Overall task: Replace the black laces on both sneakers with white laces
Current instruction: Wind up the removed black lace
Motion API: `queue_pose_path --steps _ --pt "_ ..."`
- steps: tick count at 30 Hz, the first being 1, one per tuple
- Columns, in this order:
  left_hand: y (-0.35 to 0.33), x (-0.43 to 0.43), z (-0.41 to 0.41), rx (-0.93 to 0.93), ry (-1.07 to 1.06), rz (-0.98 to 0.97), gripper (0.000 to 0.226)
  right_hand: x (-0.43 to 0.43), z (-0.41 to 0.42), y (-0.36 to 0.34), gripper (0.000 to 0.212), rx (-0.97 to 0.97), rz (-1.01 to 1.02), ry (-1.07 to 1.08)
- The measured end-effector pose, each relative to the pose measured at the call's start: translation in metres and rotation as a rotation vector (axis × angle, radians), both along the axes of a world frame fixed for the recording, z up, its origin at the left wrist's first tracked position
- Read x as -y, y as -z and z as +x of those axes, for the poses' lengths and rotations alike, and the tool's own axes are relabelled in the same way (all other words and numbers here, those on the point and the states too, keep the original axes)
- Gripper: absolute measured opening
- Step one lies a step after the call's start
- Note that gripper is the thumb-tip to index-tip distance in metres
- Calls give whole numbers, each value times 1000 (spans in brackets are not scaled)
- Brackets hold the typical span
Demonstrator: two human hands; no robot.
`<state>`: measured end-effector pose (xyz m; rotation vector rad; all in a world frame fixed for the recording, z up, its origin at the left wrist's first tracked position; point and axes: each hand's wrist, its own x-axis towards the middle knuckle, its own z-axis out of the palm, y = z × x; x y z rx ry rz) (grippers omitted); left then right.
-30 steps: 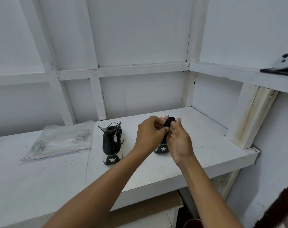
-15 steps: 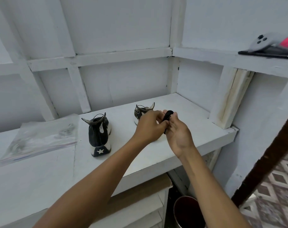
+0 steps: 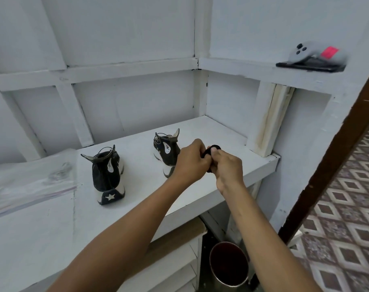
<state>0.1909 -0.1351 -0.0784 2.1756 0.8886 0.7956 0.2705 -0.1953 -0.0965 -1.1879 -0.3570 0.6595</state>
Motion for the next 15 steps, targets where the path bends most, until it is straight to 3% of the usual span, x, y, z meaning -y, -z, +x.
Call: queue_pose_path --steps 9,15 --pt "3 2 14 -88 87 -21 15 15 16 12 10 -170 33 55" --pt "5 4 26 -186 156 -15 30 24 23 18 21 -227 24 77"
